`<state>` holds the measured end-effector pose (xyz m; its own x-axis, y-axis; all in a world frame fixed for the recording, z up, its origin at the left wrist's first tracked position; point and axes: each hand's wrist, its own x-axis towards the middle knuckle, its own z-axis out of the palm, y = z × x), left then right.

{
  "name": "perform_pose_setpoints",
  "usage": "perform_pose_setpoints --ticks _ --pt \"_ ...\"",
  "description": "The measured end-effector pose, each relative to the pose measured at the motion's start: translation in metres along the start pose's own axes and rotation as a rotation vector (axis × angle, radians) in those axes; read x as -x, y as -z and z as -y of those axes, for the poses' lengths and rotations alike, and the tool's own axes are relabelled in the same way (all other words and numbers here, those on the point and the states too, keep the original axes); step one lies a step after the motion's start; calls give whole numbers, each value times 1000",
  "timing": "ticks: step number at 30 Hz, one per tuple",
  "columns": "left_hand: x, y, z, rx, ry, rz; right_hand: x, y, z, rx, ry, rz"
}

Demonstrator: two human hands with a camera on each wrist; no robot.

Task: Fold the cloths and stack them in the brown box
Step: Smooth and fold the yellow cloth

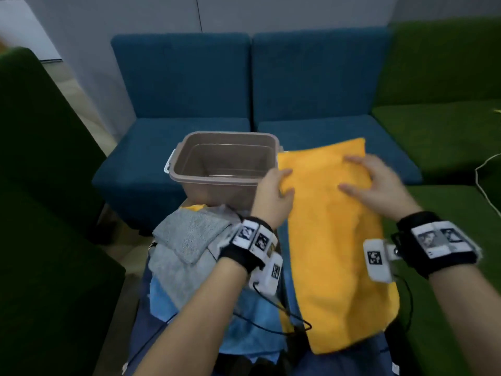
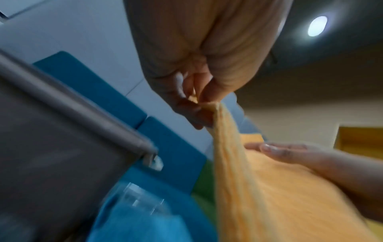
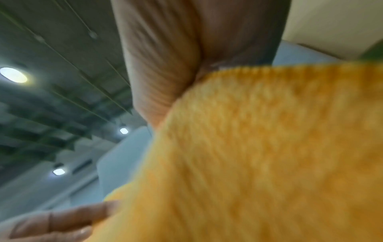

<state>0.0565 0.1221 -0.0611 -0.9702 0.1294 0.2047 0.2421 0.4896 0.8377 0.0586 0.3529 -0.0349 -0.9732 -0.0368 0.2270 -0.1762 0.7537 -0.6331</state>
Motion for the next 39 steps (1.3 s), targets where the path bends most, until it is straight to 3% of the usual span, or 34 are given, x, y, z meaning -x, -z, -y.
perform_pose_setpoints --ticks 3,7,13,20,26,31,35,39 --pt "10 -40 29 -243 125 235 10 -36 -39 56 -93 198" --pt "6 -64 37 -395 222 322 8 -61 -67 87 -201 245" --pt "-19 -81 43 -471 365 317 -18 -77 -82 114 -207 258" --pt "-41 -91 55 -581 329 211 -45 -92 -96 31 -242 249" --pt "-54 -100 72 -699 371 322 -51 -115 -106 95 -335 342" --pt "-60 -104 85 -709 435 392 -46 -115 -109 79 -365 309" --pt "-49 -101 86 -680 375 360 -28 -108 -98 56 -439 227" --pt "-20 -91 81 -582 277 263 15 -100 -95 -107 -488 295"
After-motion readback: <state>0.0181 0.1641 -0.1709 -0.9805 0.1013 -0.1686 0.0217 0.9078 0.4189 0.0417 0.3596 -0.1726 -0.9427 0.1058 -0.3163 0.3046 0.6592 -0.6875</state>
